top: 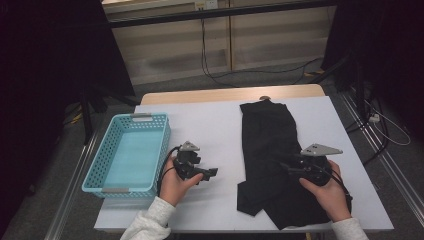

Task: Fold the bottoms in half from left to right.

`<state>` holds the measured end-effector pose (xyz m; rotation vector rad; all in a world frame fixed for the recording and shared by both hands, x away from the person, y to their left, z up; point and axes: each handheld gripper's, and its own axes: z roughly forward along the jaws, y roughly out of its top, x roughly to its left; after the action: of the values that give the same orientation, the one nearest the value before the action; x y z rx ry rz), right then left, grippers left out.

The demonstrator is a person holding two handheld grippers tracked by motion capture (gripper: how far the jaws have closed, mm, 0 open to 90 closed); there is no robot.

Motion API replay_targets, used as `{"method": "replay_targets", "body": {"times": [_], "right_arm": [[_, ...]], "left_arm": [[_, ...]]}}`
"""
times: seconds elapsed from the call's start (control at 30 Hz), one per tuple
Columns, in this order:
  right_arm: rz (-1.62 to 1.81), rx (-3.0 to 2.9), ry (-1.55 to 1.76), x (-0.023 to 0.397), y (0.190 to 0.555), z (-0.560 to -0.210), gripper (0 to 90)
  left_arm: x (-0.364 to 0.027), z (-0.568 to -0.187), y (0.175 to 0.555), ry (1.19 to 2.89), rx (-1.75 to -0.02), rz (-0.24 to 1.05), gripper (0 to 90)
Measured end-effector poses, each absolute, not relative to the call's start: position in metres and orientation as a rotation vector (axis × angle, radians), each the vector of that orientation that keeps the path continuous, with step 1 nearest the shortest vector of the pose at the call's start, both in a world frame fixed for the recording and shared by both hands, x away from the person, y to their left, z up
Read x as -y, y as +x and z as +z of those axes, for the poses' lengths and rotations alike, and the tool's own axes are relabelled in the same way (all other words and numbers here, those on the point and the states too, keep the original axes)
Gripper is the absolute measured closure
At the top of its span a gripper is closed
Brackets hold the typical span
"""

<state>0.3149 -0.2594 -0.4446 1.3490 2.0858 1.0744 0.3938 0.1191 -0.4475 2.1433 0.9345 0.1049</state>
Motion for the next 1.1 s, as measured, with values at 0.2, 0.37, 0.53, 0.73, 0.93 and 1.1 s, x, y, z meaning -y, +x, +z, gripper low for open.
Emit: {"method": "replay_targets", "body": {"times": [0.2,0.37,0.53,0.73,0.93,1.1], "right_arm": [[1.078,-2.081,1.348,0.263,0.308,-0.444,43.1],[1.076,-2.083,1.346,0.261,0.305,-0.443,43.0],[1.08,-2.091,1.33,0.258,0.3,-0.442,43.0],[1.096,-2.104,1.306,0.251,0.293,-0.439,38.0],[1.046,-2.144,1.336,0.244,0.29,-0.451,36.2],[1.047,-2.051,1.421,0.252,0.287,-0.452,27.3]], "left_arm": [[-0.12,-0.447,0.394,2.144,-0.936,0.113,15.9],[-0.12,-0.447,0.393,2.153,-0.932,0.122,15.7],[-0.121,-0.446,0.392,2.153,-0.929,0.114,15.4],[-0.12,-0.444,0.392,2.15,-0.926,0.123,15.2],[-0.118,-0.443,0.393,2.15,-0.919,0.11,15.1],[-0.118,-0.443,0.394,2.142,-0.924,0.112,15.1]]}}
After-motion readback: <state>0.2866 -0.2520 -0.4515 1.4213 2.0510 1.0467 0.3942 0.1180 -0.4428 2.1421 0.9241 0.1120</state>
